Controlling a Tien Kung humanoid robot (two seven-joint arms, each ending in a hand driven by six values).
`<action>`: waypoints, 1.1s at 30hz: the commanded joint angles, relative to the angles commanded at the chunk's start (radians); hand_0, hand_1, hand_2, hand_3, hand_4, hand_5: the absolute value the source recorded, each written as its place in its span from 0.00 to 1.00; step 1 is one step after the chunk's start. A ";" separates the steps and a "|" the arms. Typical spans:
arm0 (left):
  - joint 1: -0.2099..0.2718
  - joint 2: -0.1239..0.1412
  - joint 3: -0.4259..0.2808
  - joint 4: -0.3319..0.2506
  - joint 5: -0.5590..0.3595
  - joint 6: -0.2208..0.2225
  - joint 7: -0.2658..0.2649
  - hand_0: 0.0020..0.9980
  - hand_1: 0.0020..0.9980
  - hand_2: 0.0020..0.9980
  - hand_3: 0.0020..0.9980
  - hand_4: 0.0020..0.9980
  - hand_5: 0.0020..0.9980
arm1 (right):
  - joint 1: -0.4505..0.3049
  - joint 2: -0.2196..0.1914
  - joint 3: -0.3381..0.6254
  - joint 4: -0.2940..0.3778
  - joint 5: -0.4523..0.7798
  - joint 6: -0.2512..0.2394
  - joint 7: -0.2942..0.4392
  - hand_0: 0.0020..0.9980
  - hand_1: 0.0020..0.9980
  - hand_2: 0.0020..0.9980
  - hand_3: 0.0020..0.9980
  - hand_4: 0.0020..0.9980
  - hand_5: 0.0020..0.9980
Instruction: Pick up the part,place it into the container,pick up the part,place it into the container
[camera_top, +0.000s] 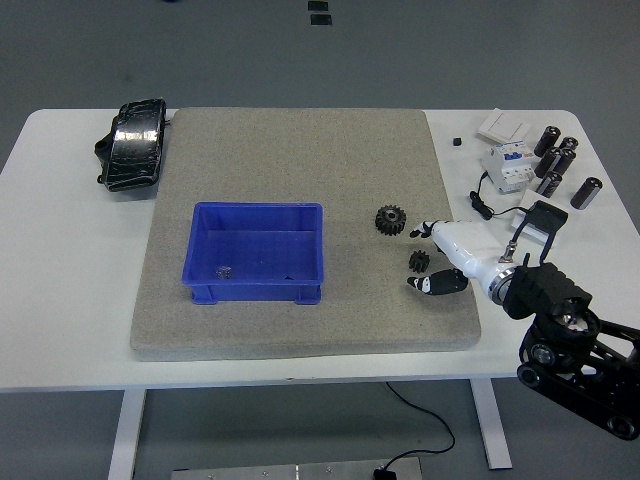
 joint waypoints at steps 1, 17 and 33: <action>0.000 0.000 -0.001 0.000 0.001 0.000 0.000 0.68 0.67 0.60 0.56 0.49 0.43 | 0.006 0.002 -0.009 -0.011 0.004 -0.002 0.003 0.43 0.59 0.77 0.77 0.82 0.34; 0.000 0.001 0.004 0.001 -0.006 -0.001 -0.005 0.68 0.67 0.60 0.56 0.49 0.43 | 0.056 0.029 -0.086 -0.093 0.048 -0.016 0.023 0.39 0.53 0.64 0.71 0.75 0.32; 0.000 0.001 0.005 0.001 -0.009 0.002 -0.011 0.68 0.67 0.60 0.56 0.48 0.44 | 0.063 0.020 -0.115 -0.110 0.053 -0.046 0.040 0.37 0.53 0.53 0.70 0.42 0.16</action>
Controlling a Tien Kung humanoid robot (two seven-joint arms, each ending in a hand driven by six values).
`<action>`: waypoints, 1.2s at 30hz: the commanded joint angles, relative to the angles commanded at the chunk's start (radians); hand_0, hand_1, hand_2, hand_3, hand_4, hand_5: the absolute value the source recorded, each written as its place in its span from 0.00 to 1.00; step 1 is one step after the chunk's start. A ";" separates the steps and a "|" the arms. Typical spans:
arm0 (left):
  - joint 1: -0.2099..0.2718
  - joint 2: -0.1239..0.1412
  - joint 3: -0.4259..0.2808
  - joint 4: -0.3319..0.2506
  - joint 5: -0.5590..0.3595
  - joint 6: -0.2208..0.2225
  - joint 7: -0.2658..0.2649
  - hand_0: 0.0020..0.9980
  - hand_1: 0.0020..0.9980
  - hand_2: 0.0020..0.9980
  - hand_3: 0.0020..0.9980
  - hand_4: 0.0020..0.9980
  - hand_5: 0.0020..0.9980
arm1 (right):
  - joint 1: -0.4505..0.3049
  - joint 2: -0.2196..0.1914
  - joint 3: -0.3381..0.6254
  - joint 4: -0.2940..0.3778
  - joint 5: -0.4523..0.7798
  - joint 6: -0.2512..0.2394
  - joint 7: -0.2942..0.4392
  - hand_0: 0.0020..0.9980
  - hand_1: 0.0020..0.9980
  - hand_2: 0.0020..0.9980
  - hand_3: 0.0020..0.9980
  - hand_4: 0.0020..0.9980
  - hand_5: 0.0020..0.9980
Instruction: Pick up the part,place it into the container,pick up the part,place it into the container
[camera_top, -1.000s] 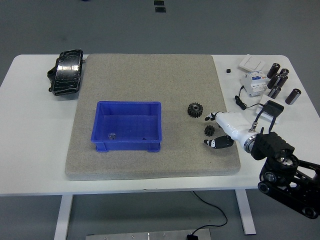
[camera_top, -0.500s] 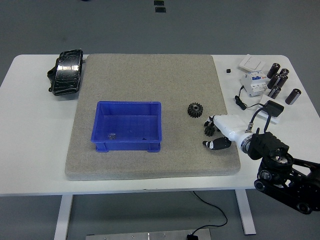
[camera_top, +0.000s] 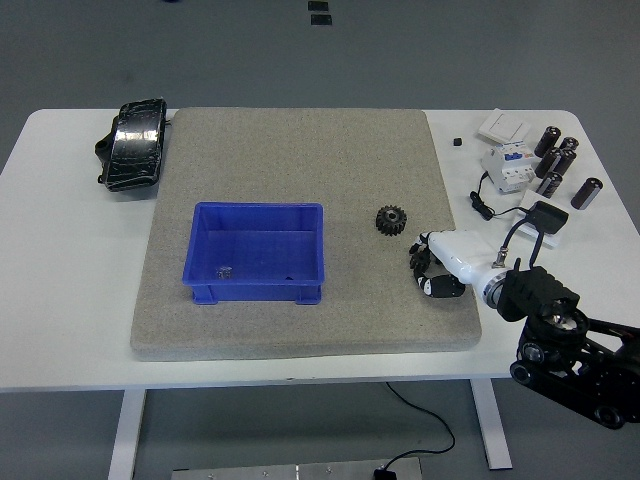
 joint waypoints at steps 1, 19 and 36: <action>0.000 0.000 0.000 0.000 -0.001 0.000 0.000 0.68 0.67 0.60 0.56 0.48 0.44 | 0.000 -0.001 -0.001 0.000 0.002 -0.002 0.001 0.43 0.55 0.50 0.67 0.43 0.00; 0.003 0.003 0.004 0.002 -0.025 0.006 -0.014 0.68 0.67 0.60 0.56 0.49 0.47 | -0.007 -0.010 0.018 0.036 0.049 -0.066 0.033 0.42 0.55 0.46 0.64 0.53 0.00; 0.008 0.004 -0.005 -0.001 -0.003 0.004 -0.002 0.68 0.67 0.60 0.56 0.49 0.49 | 0.102 0.114 0.068 0.225 -0.067 -0.139 0.001 0.43 0.56 0.50 0.65 0.54 0.00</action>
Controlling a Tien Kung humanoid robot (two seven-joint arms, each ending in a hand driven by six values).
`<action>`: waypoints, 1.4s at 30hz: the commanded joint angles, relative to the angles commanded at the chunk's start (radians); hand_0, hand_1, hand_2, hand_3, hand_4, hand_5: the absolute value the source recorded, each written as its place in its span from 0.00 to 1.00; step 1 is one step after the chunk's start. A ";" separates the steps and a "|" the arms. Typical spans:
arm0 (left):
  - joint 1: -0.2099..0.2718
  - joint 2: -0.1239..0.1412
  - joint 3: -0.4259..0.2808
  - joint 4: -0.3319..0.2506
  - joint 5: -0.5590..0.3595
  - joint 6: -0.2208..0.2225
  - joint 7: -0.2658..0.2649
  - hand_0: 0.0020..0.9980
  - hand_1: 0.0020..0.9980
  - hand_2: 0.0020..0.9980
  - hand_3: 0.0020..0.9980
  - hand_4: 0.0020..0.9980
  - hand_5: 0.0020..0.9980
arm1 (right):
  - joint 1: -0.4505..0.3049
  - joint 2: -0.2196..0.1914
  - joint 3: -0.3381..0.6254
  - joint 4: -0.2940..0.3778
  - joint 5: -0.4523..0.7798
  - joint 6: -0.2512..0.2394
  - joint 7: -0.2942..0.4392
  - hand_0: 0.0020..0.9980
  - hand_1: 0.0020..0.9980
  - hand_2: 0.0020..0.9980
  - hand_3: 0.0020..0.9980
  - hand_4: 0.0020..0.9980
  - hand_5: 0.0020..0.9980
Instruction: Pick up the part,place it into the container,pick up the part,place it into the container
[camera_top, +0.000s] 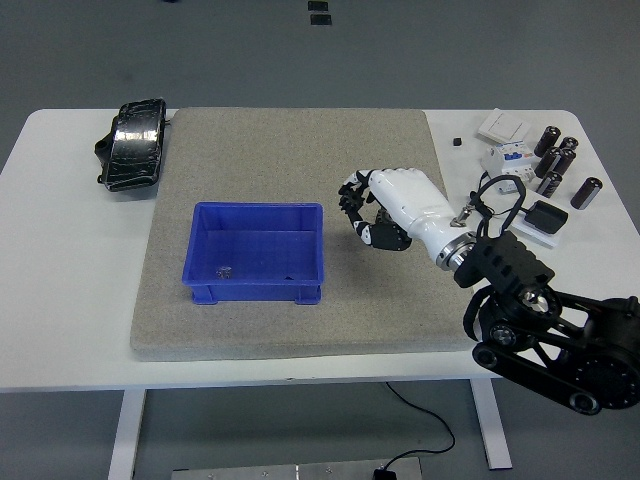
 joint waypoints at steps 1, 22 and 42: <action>0.001 0.001 -0.001 0.000 0.002 0.000 0.001 0.68 0.67 0.60 0.56 0.49 0.49 | 0.010 0.016 -0.006 -0.003 -0.008 -0.004 -0.002 0.47 0.57 0.58 0.67 0.48 0.00; -0.004 0.005 -0.010 -0.001 0.018 -0.004 0.008 0.68 0.67 0.60 0.56 0.49 0.50 | 0.106 0.134 -0.157 -0.098 -0.026 -0.003 -0.048 0.70 0.79 0.83 0.79 0.59 0.28; -0.001 0.004 -0.012 -0.004 0.029 -0.003 0.020 0.68 0.67 0.61 0.56 0.49 0.49 | 0.134 0.058 -0.073 -0.245 0.119 -0.022 -0.014 0.66 0.77 0.81 0.80 0.63 0.29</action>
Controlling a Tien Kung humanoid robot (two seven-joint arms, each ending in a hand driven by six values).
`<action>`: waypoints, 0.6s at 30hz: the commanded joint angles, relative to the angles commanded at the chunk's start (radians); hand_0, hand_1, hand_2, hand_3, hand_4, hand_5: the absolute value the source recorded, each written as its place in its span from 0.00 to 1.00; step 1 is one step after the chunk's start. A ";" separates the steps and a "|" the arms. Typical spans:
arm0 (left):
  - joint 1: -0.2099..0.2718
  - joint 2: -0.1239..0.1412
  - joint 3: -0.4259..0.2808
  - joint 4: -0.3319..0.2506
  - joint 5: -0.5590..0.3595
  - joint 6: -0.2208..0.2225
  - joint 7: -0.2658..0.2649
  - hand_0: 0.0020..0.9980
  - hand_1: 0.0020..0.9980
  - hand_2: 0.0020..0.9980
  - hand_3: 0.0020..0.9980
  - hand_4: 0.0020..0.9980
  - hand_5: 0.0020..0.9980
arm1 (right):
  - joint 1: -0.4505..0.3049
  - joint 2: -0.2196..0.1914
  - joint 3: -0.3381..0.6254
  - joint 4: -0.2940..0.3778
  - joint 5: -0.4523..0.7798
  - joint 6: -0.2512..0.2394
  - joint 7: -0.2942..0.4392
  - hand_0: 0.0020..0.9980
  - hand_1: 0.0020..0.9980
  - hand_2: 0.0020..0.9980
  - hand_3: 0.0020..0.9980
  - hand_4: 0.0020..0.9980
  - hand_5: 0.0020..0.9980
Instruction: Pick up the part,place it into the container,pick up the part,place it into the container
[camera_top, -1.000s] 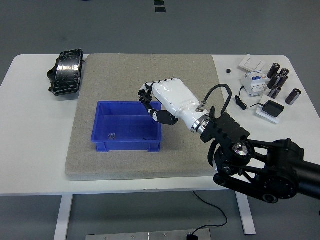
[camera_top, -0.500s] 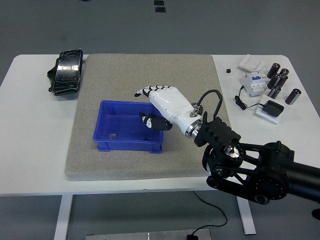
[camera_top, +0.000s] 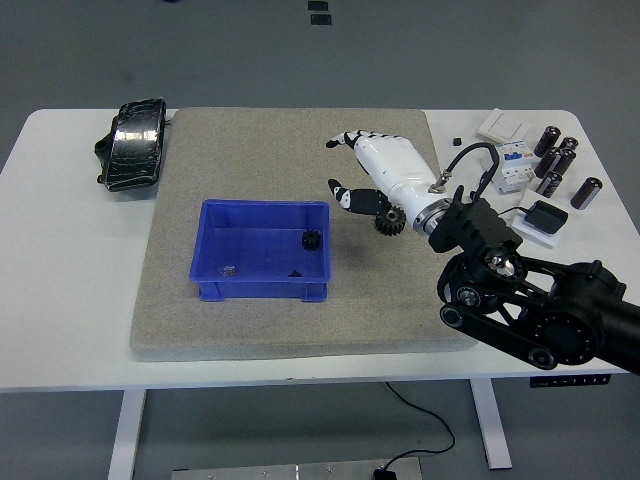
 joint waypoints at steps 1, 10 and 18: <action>0.000 0.000 0.000 0.000 0.001 -0.001 0.001 0.68 0.67 0.61 0.56 0.49 0.49 | 0.005 -0.001 -0.010 -0.022 0.011 0.009 0.002 0.61 0.74 0.81 0.80 0.63 0.29; -0.004 0.000 -0.002 0.001 0.007 -0.002 0.001 0.68 0.67 0.61 0.56 0.49 0.49 | 0.024 0.011 -0.082 -0.164 0.067 0.153 -0.013 0.60 0.78 0.98 1.00 0.86 0.33; -0.009 0.002 -0.009 0.001 0.018 -0.003 0.003 0.68 0.67 0.61 0.56 0.49 0.49 | 0.048 0.020 -0.127 -0.235 0.102 0.172 -0.004 0.56 0.76 1.00 1.00 0.89 0.34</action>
